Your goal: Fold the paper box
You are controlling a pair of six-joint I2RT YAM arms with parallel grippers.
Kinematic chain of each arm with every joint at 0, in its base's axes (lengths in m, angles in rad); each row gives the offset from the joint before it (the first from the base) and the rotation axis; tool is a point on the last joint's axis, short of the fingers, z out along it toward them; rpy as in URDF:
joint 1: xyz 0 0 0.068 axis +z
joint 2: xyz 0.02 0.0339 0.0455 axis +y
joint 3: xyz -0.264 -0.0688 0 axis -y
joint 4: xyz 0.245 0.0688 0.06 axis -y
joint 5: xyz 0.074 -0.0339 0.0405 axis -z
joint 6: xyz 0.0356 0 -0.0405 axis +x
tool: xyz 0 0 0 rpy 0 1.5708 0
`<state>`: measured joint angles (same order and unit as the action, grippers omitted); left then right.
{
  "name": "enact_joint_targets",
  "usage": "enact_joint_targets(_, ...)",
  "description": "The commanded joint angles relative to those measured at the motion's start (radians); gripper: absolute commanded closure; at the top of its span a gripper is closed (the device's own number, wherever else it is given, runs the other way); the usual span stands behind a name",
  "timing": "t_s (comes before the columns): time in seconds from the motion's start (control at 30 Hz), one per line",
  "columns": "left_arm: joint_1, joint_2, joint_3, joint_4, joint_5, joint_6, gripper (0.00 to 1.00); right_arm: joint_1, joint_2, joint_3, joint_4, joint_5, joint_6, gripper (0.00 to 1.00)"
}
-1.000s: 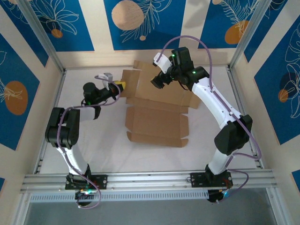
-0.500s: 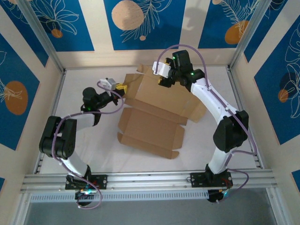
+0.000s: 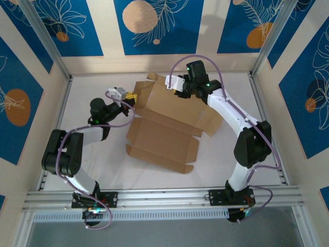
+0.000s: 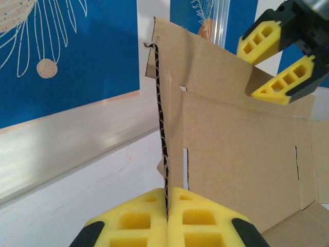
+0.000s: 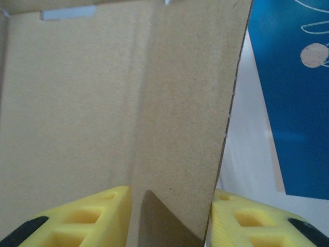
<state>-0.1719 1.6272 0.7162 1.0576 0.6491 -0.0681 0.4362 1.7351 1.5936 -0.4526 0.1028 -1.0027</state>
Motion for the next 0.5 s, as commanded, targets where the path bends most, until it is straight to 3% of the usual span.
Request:
enact_joint_targets(0.0, -0.001, -0.049, -0.010, 0.055, -0.010, 0.024, 1.00, -0.007, -0.070, -0.018, -0.036, -0.103, 0.012, 0.54)
enact_joint_targets(0.13, -0.002, -0.067, -0.015, 0.040, -0.011, 0.040, 1.00, -0.038, -0.078, 0.034, -0.063, -0.136, 0.041, 0.45)
enact_joint_targets(0.27, -0.002, -0.076, -0.018, 0.042, -0.010, 0.039, 1.00, -0.042, -0.048, 0.052, -0.046, -0.097, 0.027, 0.23)
enact_joint_targets(0.47, -0.001, -0.106, -0.033, 0.026, -0.016, 0.056, 1.00, -0.035, 0.032, 0.104, 0.000, -0.017, 0.034, 0.13)
